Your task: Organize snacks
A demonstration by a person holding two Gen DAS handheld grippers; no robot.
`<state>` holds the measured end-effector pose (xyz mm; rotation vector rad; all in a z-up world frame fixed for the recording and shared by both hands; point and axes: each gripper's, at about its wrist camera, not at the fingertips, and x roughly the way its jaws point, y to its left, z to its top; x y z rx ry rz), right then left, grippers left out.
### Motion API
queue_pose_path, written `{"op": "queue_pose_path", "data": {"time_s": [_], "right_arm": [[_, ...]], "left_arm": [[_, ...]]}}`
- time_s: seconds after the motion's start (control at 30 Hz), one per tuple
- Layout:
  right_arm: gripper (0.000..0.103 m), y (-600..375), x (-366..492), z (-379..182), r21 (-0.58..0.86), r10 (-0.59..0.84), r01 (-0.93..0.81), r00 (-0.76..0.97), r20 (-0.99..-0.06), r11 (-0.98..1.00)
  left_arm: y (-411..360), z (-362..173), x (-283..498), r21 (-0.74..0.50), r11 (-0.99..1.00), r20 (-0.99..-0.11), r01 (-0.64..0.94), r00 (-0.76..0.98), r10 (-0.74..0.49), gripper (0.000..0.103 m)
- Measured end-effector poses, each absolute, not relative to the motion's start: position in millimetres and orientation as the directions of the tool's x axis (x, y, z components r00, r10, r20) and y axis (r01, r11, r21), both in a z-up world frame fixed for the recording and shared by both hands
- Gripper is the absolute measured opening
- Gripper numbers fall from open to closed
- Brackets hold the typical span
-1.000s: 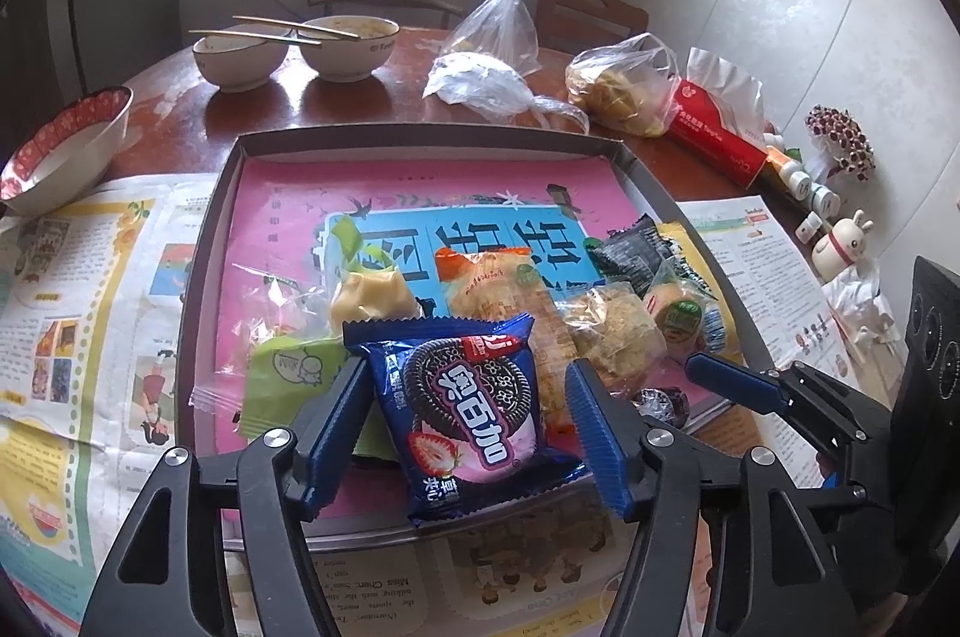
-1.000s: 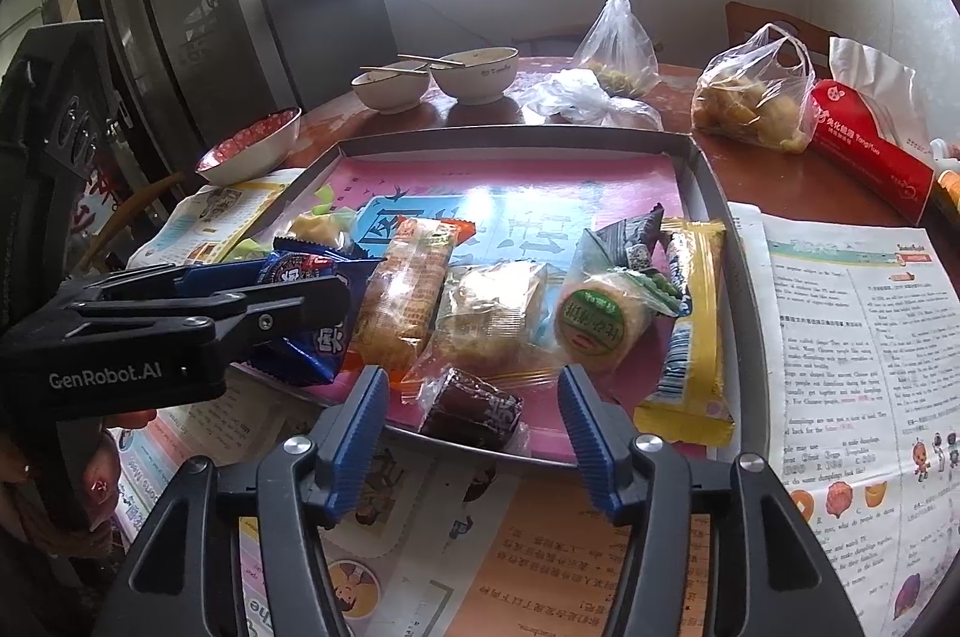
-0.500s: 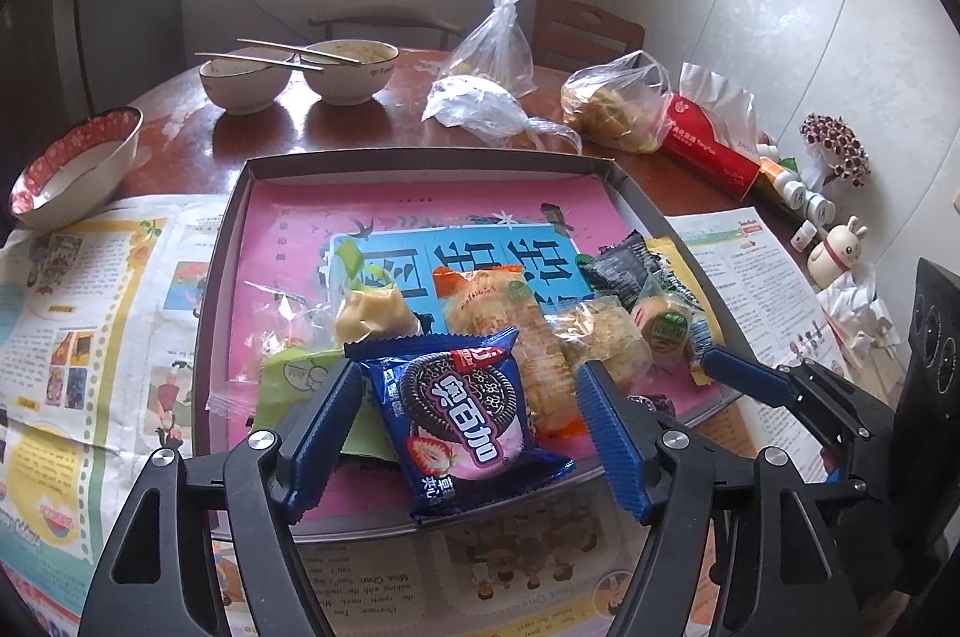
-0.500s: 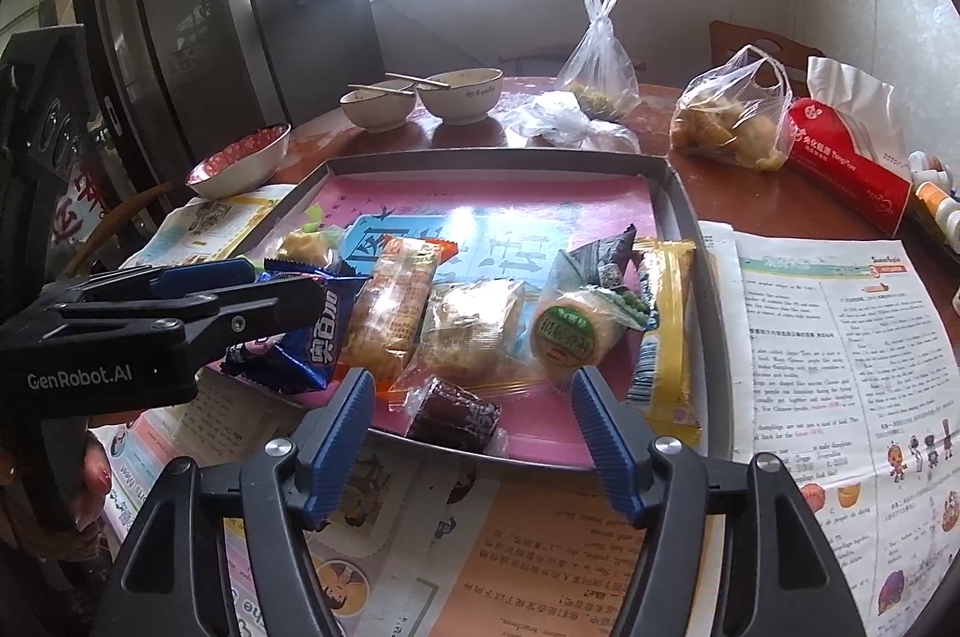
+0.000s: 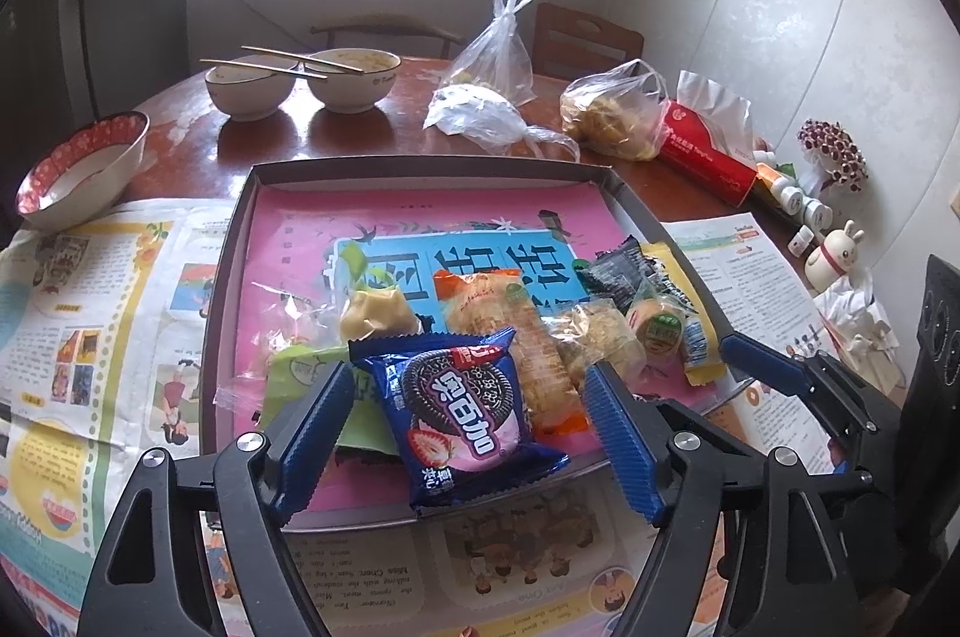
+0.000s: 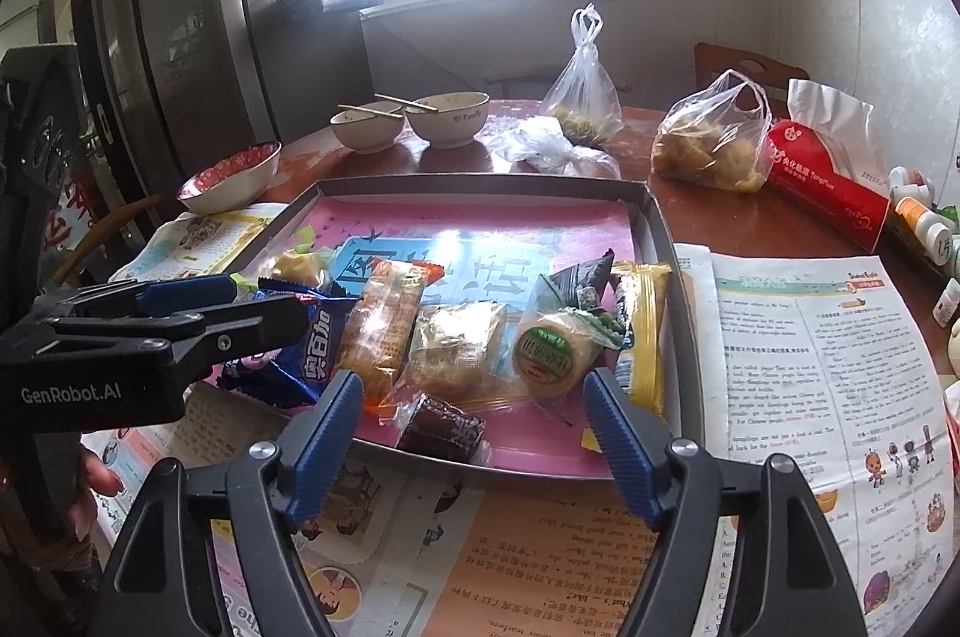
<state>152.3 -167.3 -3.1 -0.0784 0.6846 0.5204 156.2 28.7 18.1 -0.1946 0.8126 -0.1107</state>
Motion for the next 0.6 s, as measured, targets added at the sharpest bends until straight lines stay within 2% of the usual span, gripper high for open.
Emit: {"op": "queue_pose_path", "data": {"time_s": [0.6], "right_arm": [[0.087,-182,136,15,0.102,0.407,-0.424,0.731,-0.548,0.900]], "left_arm": [[32,20,139,-0.209,0.978,-0.706,0.013,0.690,-0.160,0.080]]}}
